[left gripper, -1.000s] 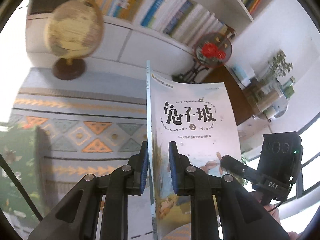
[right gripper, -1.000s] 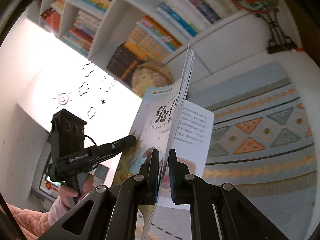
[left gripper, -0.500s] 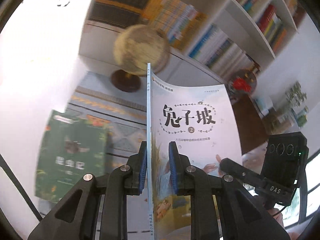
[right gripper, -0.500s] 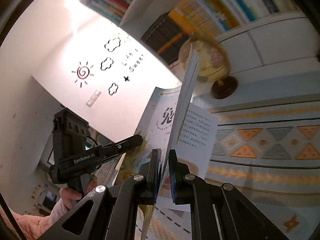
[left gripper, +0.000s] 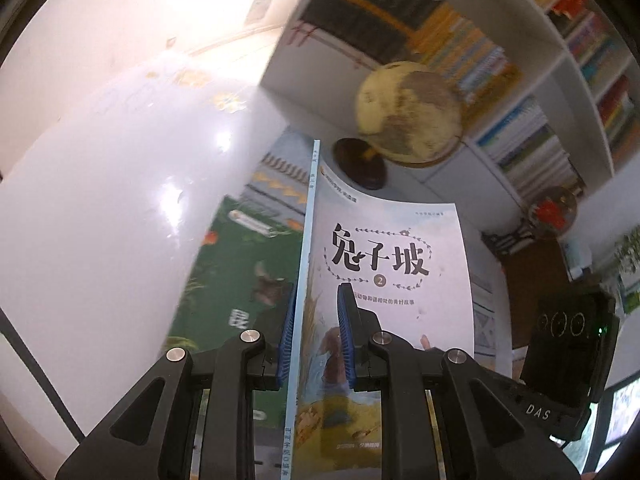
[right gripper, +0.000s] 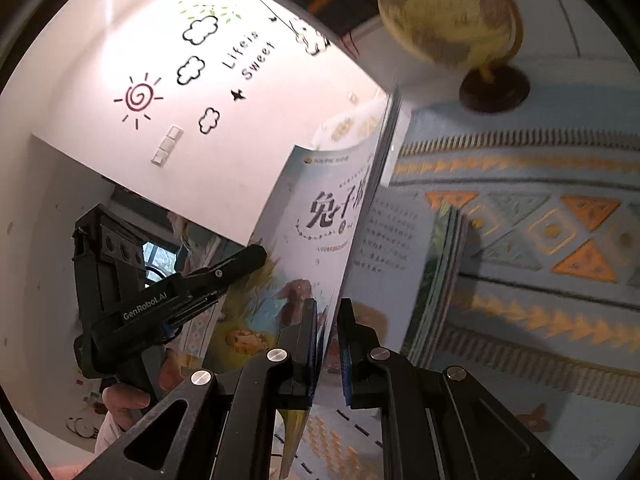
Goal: Organize books
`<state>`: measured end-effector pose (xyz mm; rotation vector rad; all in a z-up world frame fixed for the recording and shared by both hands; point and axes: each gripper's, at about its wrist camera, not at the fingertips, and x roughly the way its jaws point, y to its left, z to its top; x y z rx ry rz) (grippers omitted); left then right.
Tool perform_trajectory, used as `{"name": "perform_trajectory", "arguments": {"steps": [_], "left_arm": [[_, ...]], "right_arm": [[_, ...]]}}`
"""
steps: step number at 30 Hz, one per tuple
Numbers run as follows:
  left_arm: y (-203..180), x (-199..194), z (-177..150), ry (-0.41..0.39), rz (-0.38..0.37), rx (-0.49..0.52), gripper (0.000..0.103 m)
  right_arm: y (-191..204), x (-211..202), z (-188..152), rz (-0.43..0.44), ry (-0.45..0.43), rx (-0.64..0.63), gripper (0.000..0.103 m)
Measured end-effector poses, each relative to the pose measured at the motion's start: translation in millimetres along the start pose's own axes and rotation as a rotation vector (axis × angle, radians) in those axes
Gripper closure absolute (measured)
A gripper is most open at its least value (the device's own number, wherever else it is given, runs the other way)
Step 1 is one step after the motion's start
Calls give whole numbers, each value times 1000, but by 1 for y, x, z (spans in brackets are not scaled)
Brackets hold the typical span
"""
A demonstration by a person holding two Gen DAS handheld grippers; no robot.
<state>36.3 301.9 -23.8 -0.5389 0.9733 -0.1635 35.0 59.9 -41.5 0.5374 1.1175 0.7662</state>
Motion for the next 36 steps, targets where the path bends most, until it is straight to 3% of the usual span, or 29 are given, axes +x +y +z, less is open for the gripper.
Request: {"name": "perform_trajectory", "arguments": {"steps": [16, 36], "left_arm": [[58, 50, -4, 72, 62, -102, 83], [56, 71, -9, 155, 285, 42, 70]], "right_arm": [[-32, 67, 1, -66, 95, 89, 93], [-38, 86, -5, -137, 113, 134, 90]]}}
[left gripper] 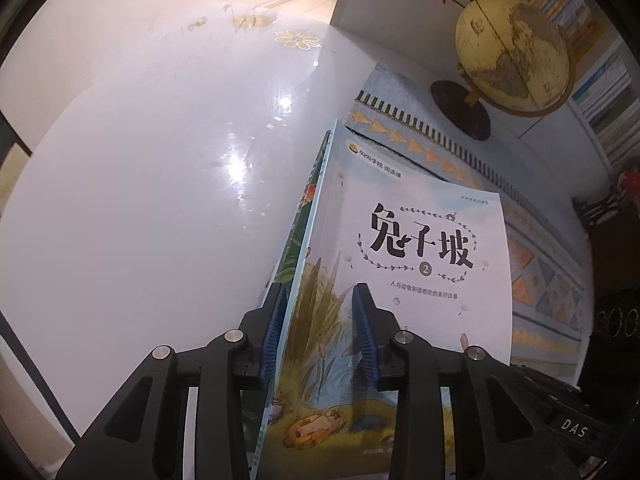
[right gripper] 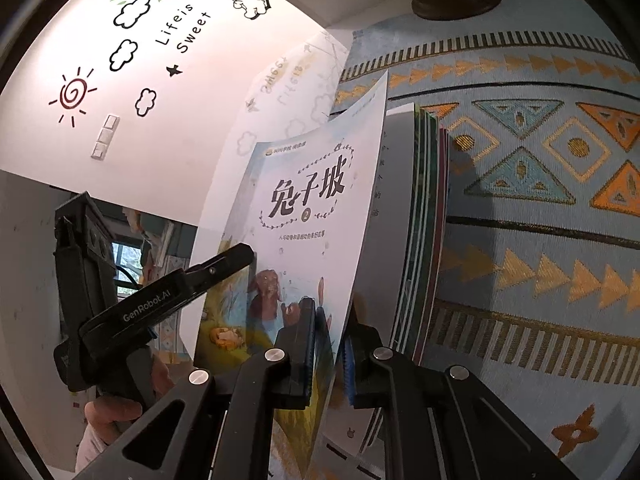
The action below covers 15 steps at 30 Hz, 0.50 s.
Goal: Organize books
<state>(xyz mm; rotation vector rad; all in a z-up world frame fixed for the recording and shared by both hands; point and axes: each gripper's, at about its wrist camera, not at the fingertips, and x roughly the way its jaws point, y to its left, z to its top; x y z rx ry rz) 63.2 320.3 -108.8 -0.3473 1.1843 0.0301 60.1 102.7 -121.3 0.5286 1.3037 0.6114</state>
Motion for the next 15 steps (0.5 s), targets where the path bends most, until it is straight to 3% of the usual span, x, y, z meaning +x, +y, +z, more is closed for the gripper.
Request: {"name": "perform_trajectory", "arguments": {"steps": [3, 10, 15], "left_arm": [[-5, 2, 3, 11, 88, 42, 69], [-15, -2, 5, 17, 147, 90, 69], [-26, -18, 4, -18, 159, 92, 66]], "right_arm": [[-1, 3, 1, 0, 3, 14, 86], [-1, 6, -2, -10, 8, 50, 86], [-6, -11, -1, -118, -36, 28, 85]]}}
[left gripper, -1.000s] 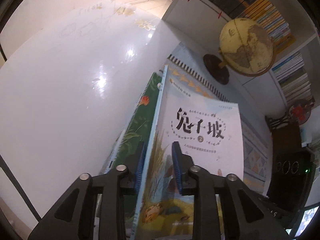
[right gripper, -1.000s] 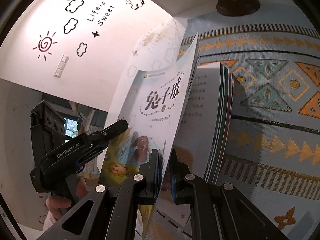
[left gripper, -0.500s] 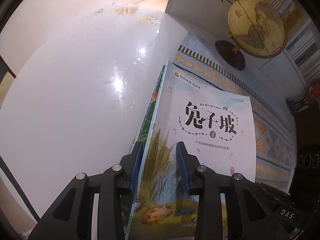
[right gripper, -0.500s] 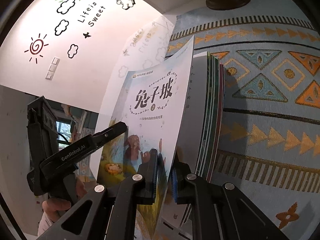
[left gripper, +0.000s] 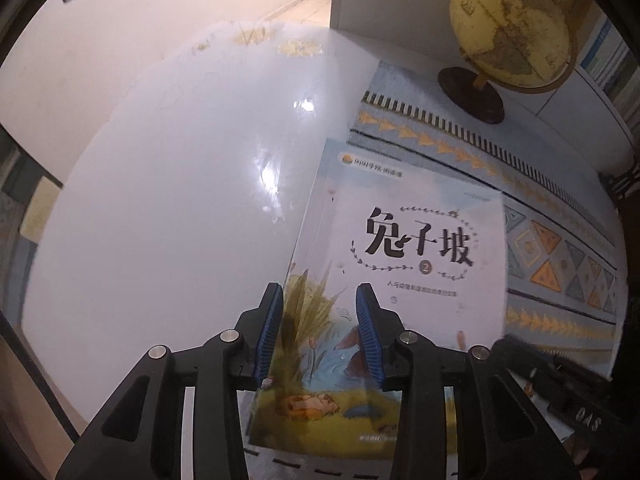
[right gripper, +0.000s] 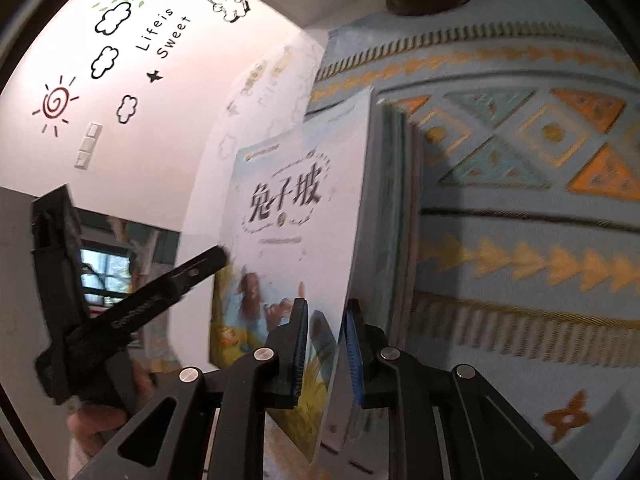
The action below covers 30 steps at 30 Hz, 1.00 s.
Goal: Organize books
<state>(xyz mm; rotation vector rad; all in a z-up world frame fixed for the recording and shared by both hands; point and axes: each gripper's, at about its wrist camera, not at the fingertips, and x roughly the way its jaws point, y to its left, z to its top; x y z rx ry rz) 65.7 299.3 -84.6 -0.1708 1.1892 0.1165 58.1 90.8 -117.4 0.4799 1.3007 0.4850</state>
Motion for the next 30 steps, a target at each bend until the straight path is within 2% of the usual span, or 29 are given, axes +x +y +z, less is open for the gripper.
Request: {"name": "perform_trajectory", "arguments": {"steps": [4, 8, 11, 13, 18, 23, 27, 30], "left_arm": [[-10, -16, -1, -25, 5, 0, 60], [-24, -47, -4, -83, -14, 2, 49], [-42, -76, -7, -154, -9, 16, 33], [-57, -100, -12, -200, -12, 37, 31], [-98, -151, -23, -281, -80, 99, 25], [-141, -184, -45, -338, -120, 192, 22], [-169, -199, -68, -347, -101, 243, 17], [-179, -209, -87, -354, -166, 258, 16]], "right_arm": [[-13, -20, 7, -34, -25, 11, 72], [-28, -56, 9, -48, -47, 17, 61], [-29, -98, 6, -103, -112, -27, 57], [-29, -126, 2, -147, -161, -58, 51], [-25, -195, -17, -251, -265, -116, 49], [-19, -253, -54, -367, -362, -161, 47], [-18, -288, -81, -413, -452, -125, 47], [-16, -309, -97, -472, -514, -120, 41]]}}
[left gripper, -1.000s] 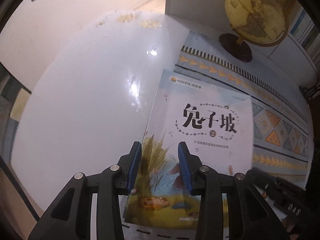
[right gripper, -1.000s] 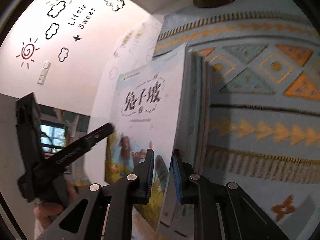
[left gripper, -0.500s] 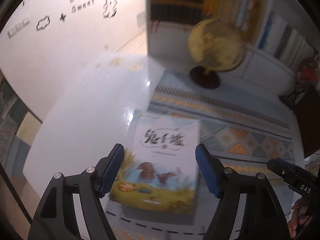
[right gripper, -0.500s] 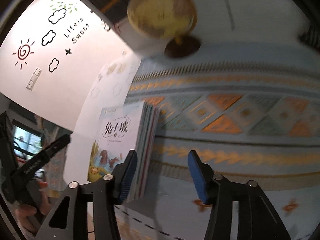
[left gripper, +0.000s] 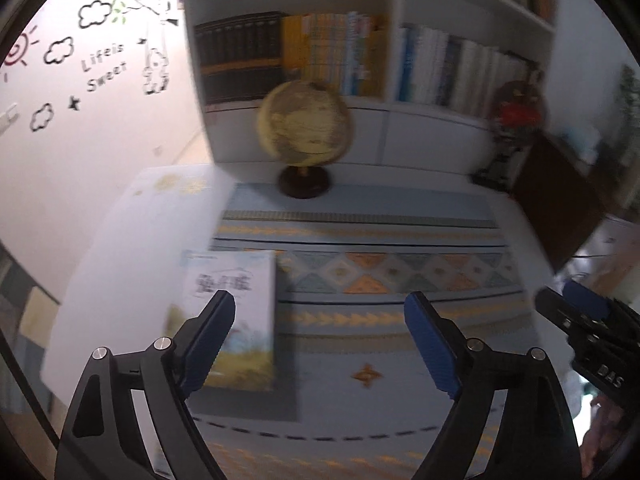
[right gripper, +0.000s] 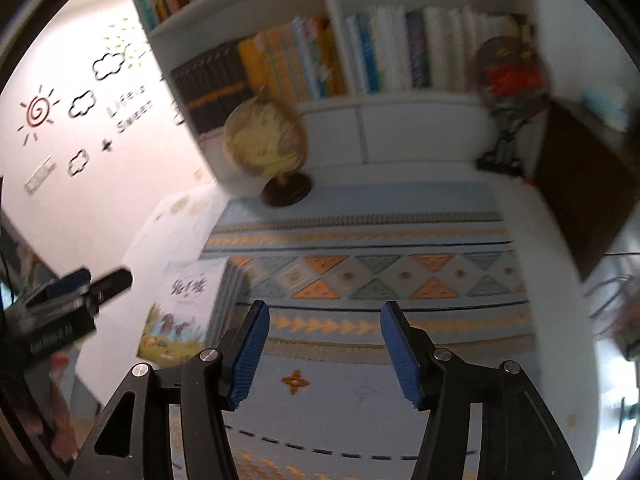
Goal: Organize books
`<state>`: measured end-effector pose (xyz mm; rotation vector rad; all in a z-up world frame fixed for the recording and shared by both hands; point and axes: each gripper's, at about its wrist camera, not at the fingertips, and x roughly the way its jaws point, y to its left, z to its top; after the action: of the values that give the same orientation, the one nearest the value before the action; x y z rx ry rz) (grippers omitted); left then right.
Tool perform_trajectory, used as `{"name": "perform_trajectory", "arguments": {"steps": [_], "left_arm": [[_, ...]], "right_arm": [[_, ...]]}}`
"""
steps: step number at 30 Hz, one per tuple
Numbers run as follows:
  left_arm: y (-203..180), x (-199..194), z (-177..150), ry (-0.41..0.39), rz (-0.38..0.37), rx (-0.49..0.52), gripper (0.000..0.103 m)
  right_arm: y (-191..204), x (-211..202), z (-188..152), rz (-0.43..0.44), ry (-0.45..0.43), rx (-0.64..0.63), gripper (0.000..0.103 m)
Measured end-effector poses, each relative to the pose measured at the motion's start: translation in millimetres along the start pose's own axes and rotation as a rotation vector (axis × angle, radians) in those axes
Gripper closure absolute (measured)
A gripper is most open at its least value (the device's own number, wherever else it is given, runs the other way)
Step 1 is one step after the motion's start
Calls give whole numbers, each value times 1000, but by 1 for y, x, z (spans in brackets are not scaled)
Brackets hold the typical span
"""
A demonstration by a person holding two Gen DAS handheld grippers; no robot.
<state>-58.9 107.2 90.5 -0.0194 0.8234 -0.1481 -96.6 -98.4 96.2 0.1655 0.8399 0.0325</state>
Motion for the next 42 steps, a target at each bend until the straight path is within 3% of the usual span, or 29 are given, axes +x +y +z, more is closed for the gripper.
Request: {"name": "perform_trajectory", "arguments": {"steps": [3, 6, 11, 19, 26, 42], "left_arm": [[-14, -5, -7, -26, -30, 20, 15], [-29, -6, -9, -35, -23, 66, 15], [-36, -2, -8, -33, -63, 21, 14], [-36, 6, -5, -30, -48, 6, 14], [-40, 5, -1, -54, 15, 43, 14], [-38, 17, -7, 0, 13, 24, 14]], "right_arm": [[-1, -16, -4, -31, -64, -3, 27], [0, -25, -5, -67, -113, -10, 24], [7, -20, -6, -96, -95, -63, 24], [10, -7, -6, -106, -91, -94, 24], [9, 2, -3, -82, -99, -83, 24], [6, 10, 2, -75, -83, -76, 24]]}}
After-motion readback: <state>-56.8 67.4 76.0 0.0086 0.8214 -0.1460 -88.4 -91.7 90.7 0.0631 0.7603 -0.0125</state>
